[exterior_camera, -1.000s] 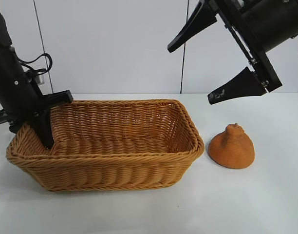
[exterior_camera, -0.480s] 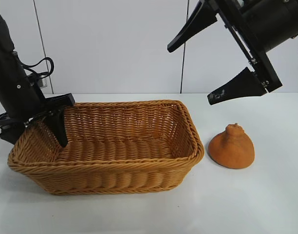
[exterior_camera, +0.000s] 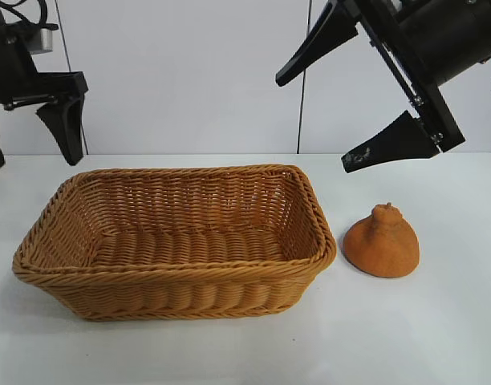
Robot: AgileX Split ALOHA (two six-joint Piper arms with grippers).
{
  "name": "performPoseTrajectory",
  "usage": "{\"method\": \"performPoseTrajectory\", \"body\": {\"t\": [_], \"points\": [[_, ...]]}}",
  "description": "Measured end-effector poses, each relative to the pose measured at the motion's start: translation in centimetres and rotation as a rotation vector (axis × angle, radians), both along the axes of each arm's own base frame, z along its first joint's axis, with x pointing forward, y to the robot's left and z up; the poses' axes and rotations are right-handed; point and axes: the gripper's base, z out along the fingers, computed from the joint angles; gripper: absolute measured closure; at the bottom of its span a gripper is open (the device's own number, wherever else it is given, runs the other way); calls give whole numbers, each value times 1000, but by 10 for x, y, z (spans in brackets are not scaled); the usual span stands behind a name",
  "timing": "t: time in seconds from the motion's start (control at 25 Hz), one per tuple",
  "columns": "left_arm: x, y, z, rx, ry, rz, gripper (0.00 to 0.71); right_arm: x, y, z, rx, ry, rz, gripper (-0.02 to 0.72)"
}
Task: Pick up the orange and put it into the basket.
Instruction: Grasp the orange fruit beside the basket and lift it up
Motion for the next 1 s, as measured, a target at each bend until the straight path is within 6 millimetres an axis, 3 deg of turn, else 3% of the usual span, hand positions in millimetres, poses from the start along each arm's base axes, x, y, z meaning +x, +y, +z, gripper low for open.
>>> {"method": "performPoseTrajectory", "body": {"t": [0.2, 0.28, 0.52, 0.68, 1.0], "points": [[0, 47, 4, 80, 37, 82, 56, 0, 0, 0, 0, 0, 0, 10], [-1, 58, 5, 91, 43, 103, 56, 0, 0, 0, 0, 0, 0, 10], [-19, 56, 35, 70, -19, 111, 59, 0, 0, 0, 0, 0, 0, 10], [-61, 55, 57, 69, -47, 101, 63, 0, 0, 0, 1, 1, 3, 10], [-178, 54, 93, 69, -170, 91, 63, 0, 0, 1, 2, 3, 6, 10]]}}
